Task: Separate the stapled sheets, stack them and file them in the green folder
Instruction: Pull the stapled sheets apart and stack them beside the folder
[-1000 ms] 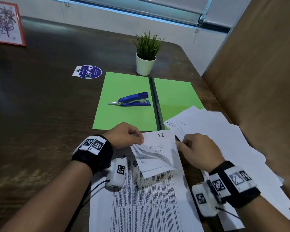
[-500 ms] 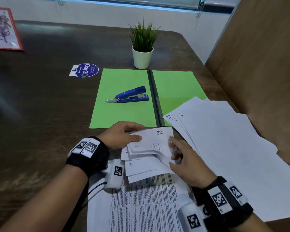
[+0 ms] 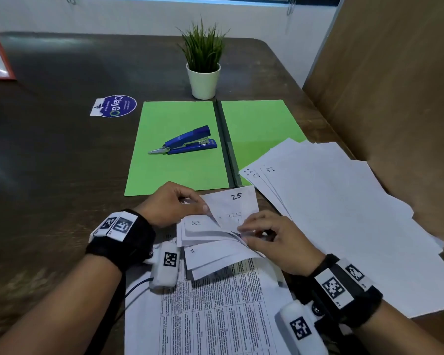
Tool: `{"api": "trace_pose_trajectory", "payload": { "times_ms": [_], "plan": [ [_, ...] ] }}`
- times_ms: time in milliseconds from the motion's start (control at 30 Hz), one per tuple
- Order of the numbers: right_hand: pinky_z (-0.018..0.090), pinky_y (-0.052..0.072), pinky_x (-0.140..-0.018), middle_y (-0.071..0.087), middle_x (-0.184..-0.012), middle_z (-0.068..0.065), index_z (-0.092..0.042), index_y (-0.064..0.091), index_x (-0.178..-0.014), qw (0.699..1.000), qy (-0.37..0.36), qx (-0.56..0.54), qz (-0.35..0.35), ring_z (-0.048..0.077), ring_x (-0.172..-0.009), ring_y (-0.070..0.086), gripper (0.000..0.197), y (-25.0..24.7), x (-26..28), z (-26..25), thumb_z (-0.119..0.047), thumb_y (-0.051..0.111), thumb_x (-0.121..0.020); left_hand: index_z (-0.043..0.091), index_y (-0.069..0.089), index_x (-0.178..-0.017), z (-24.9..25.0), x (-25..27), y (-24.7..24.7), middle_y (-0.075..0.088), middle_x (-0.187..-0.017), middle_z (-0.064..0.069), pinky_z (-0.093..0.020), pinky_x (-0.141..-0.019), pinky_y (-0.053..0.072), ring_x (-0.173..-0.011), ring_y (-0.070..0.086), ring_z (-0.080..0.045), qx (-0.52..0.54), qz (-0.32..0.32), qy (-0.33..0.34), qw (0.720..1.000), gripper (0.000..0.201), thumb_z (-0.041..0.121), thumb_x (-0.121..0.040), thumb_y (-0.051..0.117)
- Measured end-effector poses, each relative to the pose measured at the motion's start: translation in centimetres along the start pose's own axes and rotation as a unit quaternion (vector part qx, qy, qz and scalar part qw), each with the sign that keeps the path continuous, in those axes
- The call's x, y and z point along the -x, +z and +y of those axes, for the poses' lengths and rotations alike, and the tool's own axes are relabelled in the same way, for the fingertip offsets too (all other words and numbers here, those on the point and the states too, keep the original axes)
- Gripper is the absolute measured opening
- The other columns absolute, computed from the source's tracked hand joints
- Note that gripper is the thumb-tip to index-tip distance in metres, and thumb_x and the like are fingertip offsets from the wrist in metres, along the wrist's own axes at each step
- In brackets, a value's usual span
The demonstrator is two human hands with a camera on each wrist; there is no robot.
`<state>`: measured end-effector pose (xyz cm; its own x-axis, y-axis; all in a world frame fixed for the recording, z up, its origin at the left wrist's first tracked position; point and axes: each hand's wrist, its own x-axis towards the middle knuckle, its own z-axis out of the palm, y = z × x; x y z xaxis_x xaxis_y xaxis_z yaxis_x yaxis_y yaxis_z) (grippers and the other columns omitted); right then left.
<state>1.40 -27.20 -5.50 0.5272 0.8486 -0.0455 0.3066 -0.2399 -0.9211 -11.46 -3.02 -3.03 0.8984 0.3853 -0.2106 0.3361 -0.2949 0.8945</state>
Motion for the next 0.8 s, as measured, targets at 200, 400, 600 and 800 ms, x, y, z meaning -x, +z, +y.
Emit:
{"api": "trace_pose_trajectory", "payload": {
  "times_ms": [200, 400, 600, 800],
  "plan": [
    [0.021, 0.049, -0.060, 0.070, -0.082, -0.001, -0.014, 0.074, -0.106, 0.983, 0.065, -0.118, 0.125, 0.006, -0.063, 0.061, 0.018, 0.2, -0.7, -0.2, -0.016, 0.073, -0.089, 0.013, 0.079, -0.072, 0.4, 0.0, 0.3, 0.075, -0.085, -0.014, -0.027, -0.088, 0.044, -0.084, 0.069, 0.005, 0.041, 0.015, -0.030, 0.999, 0.047, 0.057, -0.079, 0.064],
    [0.038, 0.055, -0.078, 0.063, -0.094, -0.005, -0.023, 0.069, -0.113, 0.987, 0.073, -0.033, 0.140, 0.014, -0.074, 0.058, 0.034, 0.5, -0.7, 0.5, -0.019, 0.081, -0.081, 0.023, 0.074, -0.103, -0.4, -0.2, 0.2, 0.077, -0.103, 0.006, -0.027, -0.090, 0.055, -0.096, 0.072, -0.010, 0.065, -0.002, -0.001, 0.998, 0.031, 0.009, -0.078, 0.083],
    [0.021, 0.047, -0.072, 0.063, -0.099, -0.006, -0.031, 0.075, -0.087, 0.993, 0.030, -0.003, 0.111, 0.003, -0.067, 0.055, 0.021, 0.5, -0.7, 0.2, -0.012, 0.080, -0.081, 0.030, 0.075, -0.102, -0.2, -0.1, 0.0, 0.077, -0.102, 0.013, -0.018, -0.081, 0.056, -0.092, 0.072, -0.004, 0.068, -0.007, 0.007, 0.998, 0.035, 0.004, -0.080, 0.080],
    [0.017, 0.046, -0.073, 0.060, -0.105, -0.009, -0.038, 0.079, -0.079, 0.999, 0.013, 0.003, 0.047, 0.005, -0.074, 0.059, 0.031, 0.6, -0.3, -0.3, -0.008, 0.078, -0.081, 0.024, 0.080, -0.081, -0.6, -0.2, -0.1, 0.076, -0.086, -0.007, -0.027, -0.073, 0.051, -0.075, 0.063, -0.013, 0.033, 0.010, 0.003, 0.999, 0.012, 0.015, -0.076, 0.085]
  ]
}}
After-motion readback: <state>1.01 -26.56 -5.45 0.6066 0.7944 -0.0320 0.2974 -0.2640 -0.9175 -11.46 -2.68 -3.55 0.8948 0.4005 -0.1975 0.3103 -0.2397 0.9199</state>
